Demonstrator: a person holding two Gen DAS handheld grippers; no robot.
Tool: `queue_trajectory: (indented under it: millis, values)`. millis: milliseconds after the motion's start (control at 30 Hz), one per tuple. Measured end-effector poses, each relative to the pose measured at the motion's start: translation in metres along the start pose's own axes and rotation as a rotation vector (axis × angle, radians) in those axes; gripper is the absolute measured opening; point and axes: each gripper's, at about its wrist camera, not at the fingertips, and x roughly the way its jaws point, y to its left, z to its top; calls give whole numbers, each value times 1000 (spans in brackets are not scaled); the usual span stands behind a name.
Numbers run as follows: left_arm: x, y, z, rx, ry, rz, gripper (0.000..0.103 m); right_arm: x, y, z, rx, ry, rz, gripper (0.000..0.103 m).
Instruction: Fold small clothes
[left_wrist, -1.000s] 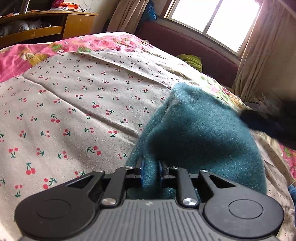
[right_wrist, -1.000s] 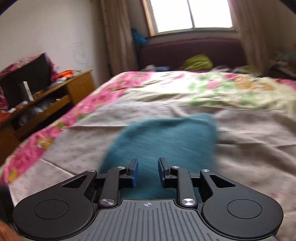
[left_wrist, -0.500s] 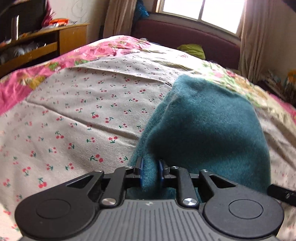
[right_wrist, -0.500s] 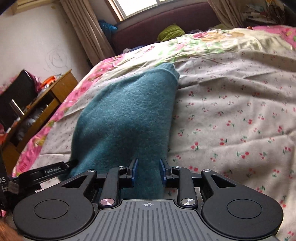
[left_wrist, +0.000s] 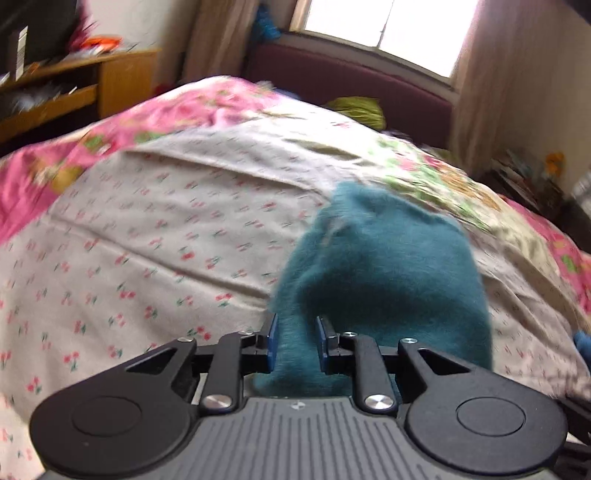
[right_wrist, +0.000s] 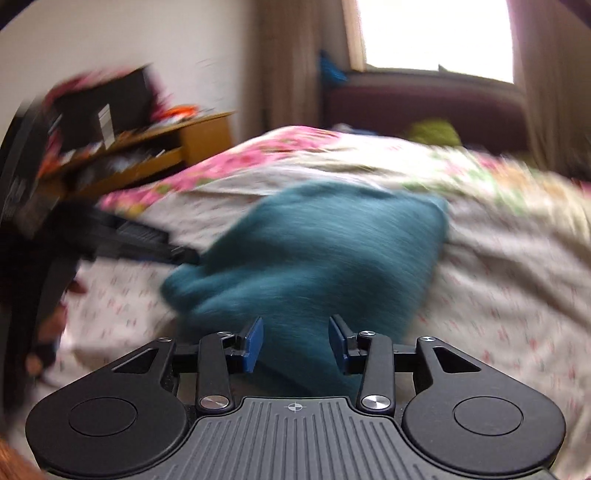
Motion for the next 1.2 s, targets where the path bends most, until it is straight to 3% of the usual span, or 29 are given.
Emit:
queue_trajectory:
  millis: [100,233,267,333,433,667,767,933,1067,1200]
  values:
    - [3,-8,-2,63,13,-22,49,12,24,3,-169,-5,13,50]
    - [28,-13,-4,159,63,66,50,42,51,1,-374,68,-10,45]
    - [35,-9,-4,158,78,71,50,54,51,0,-353,125,-2,35]
    - [41,-1,-3,135,95,73,50,69,47,-7,-288,184,6,34]
    - [45,4,-6,131,113,87,51,65,45,-4,-258,180,17,34]
    - [24,-9,4,207,51,80,46,6,-9,23,6,34,89,31]
    - [7,-17,22,222,-25,51,46,-6,-45,34,130,-33,42,32]
    - [13,-47,53,226,-106,-21,46,28,-110,50,337,-25,-63,35]
    - [50,-61,54,203,-93,-55,46,67,-154,56,459,0,-153,35]
    - [83,-62,35,217,-67,-9,47,111,-202,50,698,59,-131,39]
